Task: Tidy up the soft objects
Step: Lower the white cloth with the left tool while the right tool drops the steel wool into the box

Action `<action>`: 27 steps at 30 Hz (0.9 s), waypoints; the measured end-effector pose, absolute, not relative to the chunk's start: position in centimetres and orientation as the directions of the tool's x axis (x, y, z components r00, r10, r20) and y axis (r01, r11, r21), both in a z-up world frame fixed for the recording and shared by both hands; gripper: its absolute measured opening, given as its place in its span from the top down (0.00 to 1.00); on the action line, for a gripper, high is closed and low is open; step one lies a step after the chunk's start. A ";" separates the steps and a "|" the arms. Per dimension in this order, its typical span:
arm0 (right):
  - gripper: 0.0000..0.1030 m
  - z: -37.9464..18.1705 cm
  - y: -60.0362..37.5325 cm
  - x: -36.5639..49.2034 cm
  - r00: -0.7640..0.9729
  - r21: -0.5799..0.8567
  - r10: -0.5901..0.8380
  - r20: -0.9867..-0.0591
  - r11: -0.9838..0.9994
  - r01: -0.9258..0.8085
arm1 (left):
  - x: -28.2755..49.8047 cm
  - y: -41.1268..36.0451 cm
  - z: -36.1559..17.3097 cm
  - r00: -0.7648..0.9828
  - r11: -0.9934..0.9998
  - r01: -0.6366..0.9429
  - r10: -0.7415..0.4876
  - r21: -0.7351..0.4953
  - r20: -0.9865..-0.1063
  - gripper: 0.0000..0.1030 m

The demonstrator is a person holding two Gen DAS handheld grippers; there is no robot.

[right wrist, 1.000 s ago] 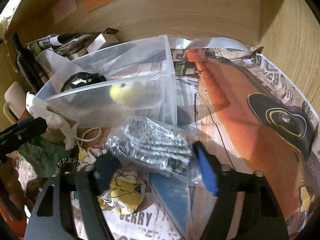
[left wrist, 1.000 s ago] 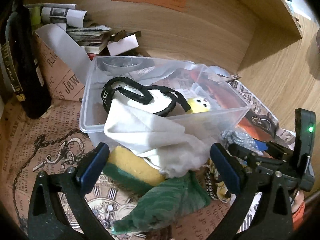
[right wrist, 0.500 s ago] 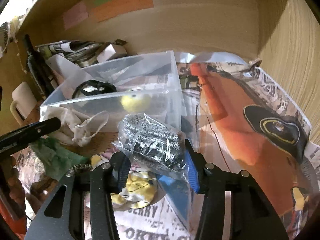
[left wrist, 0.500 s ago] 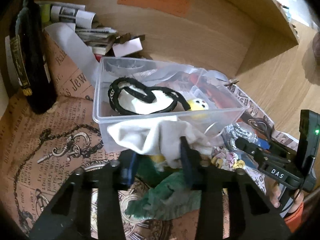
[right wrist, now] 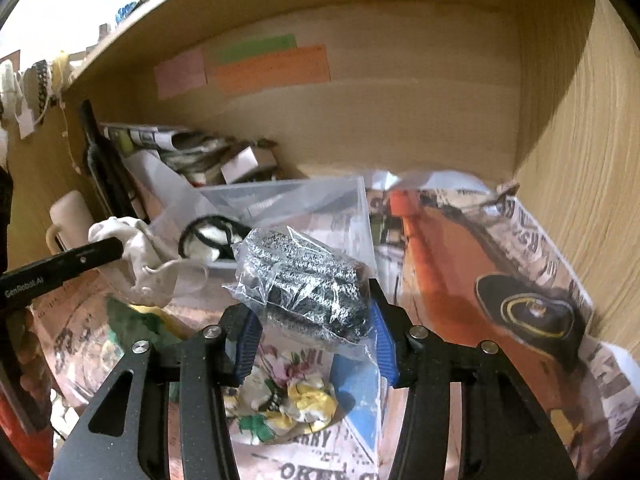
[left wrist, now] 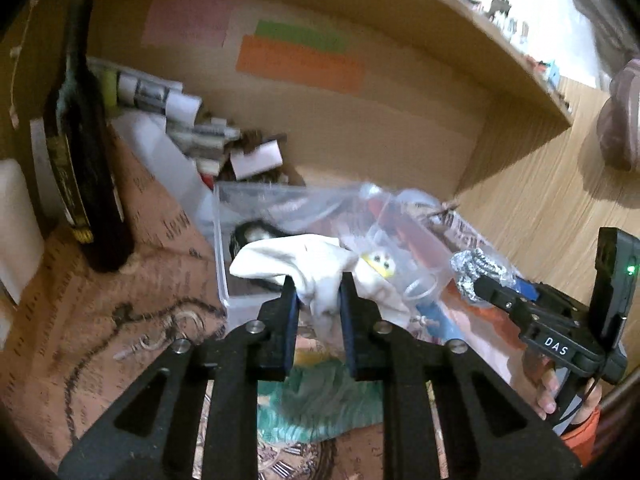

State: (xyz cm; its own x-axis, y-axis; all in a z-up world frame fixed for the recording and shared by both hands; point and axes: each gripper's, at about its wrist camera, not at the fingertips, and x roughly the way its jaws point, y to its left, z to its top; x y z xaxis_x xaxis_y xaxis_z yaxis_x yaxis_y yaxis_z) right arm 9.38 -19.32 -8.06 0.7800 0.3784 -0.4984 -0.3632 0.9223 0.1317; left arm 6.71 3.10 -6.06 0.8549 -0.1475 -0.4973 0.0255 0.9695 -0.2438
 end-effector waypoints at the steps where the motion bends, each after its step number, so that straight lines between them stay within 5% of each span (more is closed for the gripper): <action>1: 0.57 -7.8 -19.3 9.4 0.784 0.131 0.380 -0.491 0.922 -0.365 | 6.6 3.2 -5.7 0.861 0.970 0.027 -0.146 -0.242 -0.488 0.82; 15: 0.56 -5.3 -17.9 11.4 0.814 0.115 0.401 -0.419 0.913 -0.391 | 10.4 3.9 -2.9 0.882 0.970 0.032 -0.142 -0.243 -0.449 0.82; 27: 0.56 -7.3 -15.4 16.1 0.774 0.069 0.375 -0.511 0.915 -0.398 | 17.6 2.8 -6.4 0.800 0.974 -0.005 -0.133 -0.228 -0.584 0.82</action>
